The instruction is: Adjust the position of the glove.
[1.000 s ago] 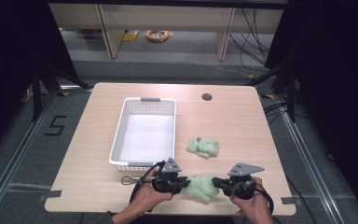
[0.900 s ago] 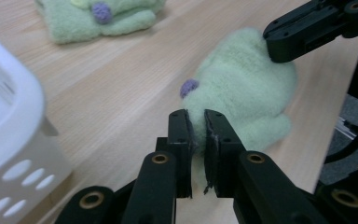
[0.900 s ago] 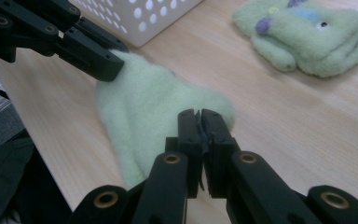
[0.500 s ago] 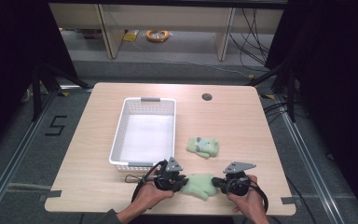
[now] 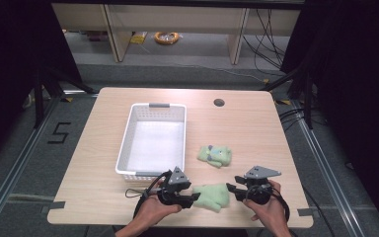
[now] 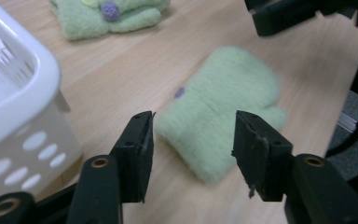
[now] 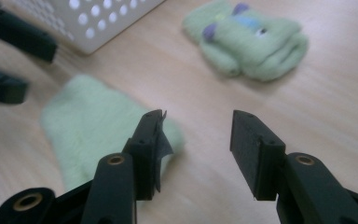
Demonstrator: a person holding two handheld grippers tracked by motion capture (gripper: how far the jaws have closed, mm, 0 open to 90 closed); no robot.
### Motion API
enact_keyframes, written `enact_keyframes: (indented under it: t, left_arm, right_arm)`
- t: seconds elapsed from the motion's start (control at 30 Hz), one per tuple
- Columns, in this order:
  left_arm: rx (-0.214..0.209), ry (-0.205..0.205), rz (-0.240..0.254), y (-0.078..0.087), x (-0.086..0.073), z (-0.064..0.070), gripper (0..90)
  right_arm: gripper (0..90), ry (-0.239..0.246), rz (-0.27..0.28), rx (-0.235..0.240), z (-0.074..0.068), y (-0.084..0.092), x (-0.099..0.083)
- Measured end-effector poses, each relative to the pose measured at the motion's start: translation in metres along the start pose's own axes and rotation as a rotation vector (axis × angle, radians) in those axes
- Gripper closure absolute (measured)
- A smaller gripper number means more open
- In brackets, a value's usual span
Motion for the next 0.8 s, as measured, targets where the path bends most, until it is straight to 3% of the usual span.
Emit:
enact_keyframes:
  t: [0.07,0.1,0.13,0.17,0.23,0.27,0.33,0.4,0.43,0.47,0.53,0.6,0.63,0.7,0.77,0.8]
  left_arm:
    - [-0.007,0.009,-0.006,0.006,-0.004,0.001,43.8]
    - [-0.009,0.031,0.012,0.006,-0.005,0.003,42.0]
    - [-0.011,0.034,-0.009,0.01,-0.008,0.002,41.2]
    - [-0.015,0.06,0.008,0.01,-0.01,0.003,39.8]
    - [-0.021,0.065,-0.002,0.014,-0.013,0.002,36.3]
    - [-0.025,0.06,-0.003,0.017,-0.015,-0.001,35.4]
    - [-0.02,0.058,-0.008,0.021,-0.019,-0.004,34.9]
    - [-0.017,0.064,-0.014,0.025,-0.023,-0.007,34.3]
    - [-0.013,0.091,0.005,0.025,-0.024,-0.006,33.5]
    - [-0.014,0.089,-0.002,0.027,-0.026,-0.007,32.7]
    - [-0.012,0.11,0.003,0.028,-0.029,-0.007,31.9]
    - [-0.002,0.092,-0.013,0.031,-0.033,-0.009,31.2]
    - [-0.005,0.112,0.006,0.03,-0.033,-0.008,30.7]
    - [-0.001,0.121,0.002,0.031,-0.035,-0.007,30.3]
    - [-0.007,0.103,-0.015,0.033,-0.038,-0.007,30.2]
    - [-0.002,0.123,0.0,0.032,-0.038,-0.005,30.0]
  right_arm:
    - [54.2,-0.004,0.006,-0.018,0.006,0.002,0.006]
    - [54.2,-0.036,0.007,-0.019,0.007,0.001,0.009]
    - [54.2,-0.004,0.03,-0.033,0.012,-0.001,0.012]
    - [54.2,-0.005,0.022,-0.032,0.015,-0.002,0.015]
    - [54.2,-0.031,0.022,-0.042,0.02,-0.006,0.024]
    - [54.2,-0.008,0.032,-0.039,0.025,-0.009,0.027]
    - [54.2,-0.012,0.035,-0.039,0.029,-0.013,0.034]
    - [54.2,-0.01,0.024,-0.053,0.034,-0.019,0.04]
    - [54.2,-0.03,0.014,-0.052,0.035,-0.023,0.043]
    - [54.2,0.009,0.021,-0.053,0.04,-0.027,0.046]
    - [54.3,-0.025,0.012,-0.055,0.04,-0.035,0.051]
    - [54.3,0.011,-0.006,-0.053,0.045,-0.044,0.057]
    - [54.5,-0.007,-0.022,-0.056,0.045,-0.049,0.06]
    - [55.2,0.003,-0.036,-0.055,0.045,-0.058,0.064]
    - [55.5,0.006,-0.046,-0.052,0.045,-0.067,0.068]
    - [55.5,-0.012,-0.062,-0.048,0.044,-0.069,0.07]
Point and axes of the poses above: each handheld gripper's, and its own axes: y roughly backward along the jaws, x roughly out of its top, z roughly to its right, the point moved 5 cm from there along -y, roughly forward along the jaws, and after that the axes turned 3 degrees about y, right-handed, at the moved point
